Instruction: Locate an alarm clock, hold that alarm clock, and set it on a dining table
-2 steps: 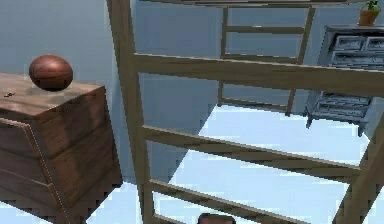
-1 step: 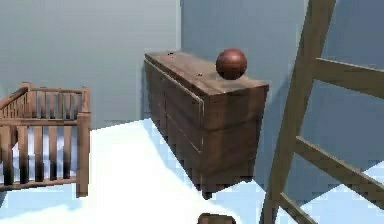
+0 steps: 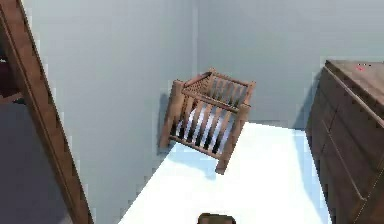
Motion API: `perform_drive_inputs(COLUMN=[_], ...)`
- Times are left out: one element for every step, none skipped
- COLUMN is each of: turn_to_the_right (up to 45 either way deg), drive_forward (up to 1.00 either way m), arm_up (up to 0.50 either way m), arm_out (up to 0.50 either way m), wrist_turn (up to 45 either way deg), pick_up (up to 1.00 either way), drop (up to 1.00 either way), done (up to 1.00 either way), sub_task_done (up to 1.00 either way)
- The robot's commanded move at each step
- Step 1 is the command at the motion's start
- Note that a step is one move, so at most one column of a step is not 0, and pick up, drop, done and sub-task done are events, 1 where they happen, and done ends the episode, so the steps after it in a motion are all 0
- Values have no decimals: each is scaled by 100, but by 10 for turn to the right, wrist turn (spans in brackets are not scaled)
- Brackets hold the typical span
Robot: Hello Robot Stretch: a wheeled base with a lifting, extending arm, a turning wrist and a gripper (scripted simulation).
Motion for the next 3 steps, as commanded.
perform_drive_inputs(turn_to_the_right=[-450, -150, -30], drive_forward=[0, 0, 0], arm_up=[0, 0, 0], arm_out=[0, 0, 0], wrist_turn=[0, 0, 0], pick_up=[0, 0, 0], drop=[0, 0, 0], done=[0, 0, 0], sub_task_done=[0, 0, 0])
